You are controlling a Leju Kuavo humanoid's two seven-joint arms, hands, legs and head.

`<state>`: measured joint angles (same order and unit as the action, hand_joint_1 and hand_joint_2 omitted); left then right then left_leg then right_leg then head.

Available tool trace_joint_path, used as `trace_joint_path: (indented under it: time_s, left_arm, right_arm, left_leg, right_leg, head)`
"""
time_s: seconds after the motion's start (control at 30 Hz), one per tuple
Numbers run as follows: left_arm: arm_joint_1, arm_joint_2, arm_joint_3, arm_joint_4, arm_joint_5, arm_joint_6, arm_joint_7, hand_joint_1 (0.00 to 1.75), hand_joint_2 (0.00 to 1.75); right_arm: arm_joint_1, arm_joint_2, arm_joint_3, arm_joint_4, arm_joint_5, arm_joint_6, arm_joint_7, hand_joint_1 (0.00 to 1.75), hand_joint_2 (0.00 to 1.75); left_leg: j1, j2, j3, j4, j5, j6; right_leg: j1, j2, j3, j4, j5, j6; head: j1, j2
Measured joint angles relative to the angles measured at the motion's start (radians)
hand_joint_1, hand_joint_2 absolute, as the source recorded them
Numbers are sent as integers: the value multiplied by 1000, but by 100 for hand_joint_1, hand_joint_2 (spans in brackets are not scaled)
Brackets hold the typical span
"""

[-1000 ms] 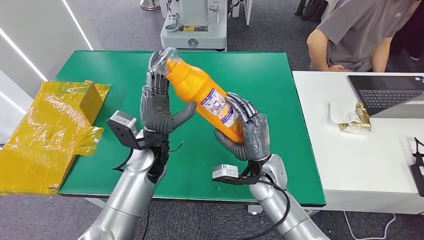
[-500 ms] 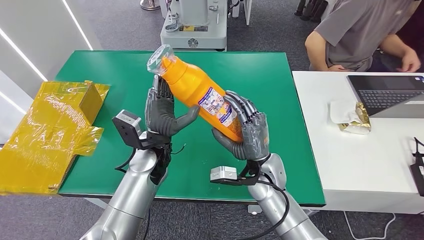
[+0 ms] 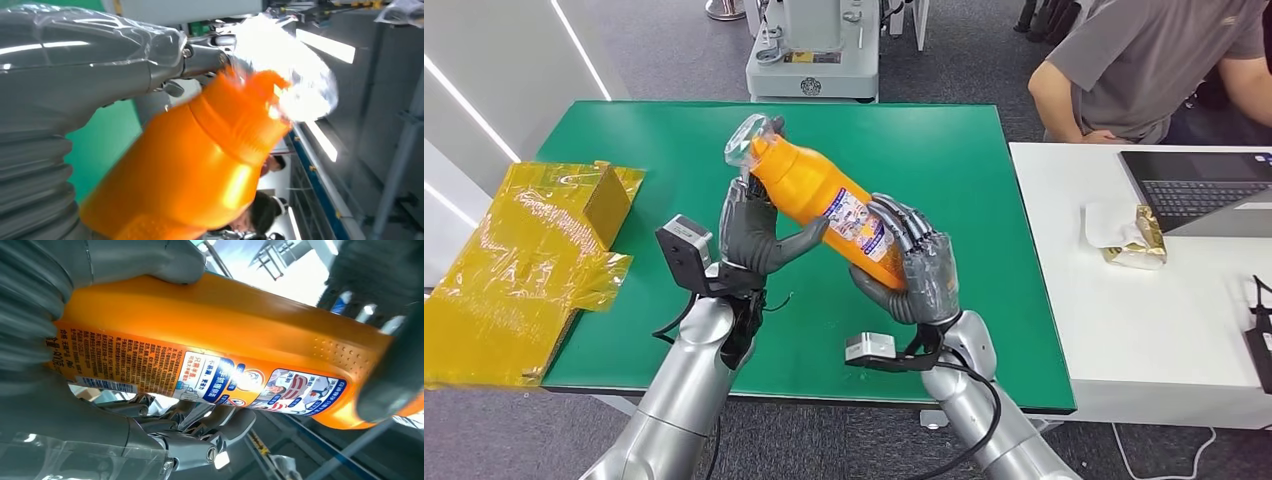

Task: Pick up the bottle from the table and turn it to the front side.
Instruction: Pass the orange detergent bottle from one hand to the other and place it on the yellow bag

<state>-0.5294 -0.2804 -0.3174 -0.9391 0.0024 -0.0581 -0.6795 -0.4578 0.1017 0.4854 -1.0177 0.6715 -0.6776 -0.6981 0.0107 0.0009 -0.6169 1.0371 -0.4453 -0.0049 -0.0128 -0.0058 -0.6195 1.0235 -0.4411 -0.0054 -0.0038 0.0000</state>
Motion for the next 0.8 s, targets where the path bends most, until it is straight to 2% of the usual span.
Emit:
trace_joint_path:
  time_s: [0.4,0.8]
  left_arm:
    - [-27,33,0,36,19,-173,80,0,175]
    - [-80,29,0,168,10,-186,87,0,175]
  right_arm:
    - [-34,-11,41,135,-25,-6,-2,175,175]
    - [-61,-19,60,208,-54,-6,8,175,175]
  left_leg:
    - [0,1,0,0,0,0]
    - [0,1,0,0,0,0]
  right_leg:
    - [0,2,-1,0,0,0]
    - [0,2,-1,0,0,0]
  head:
    - [0,0]
    - [0,0]
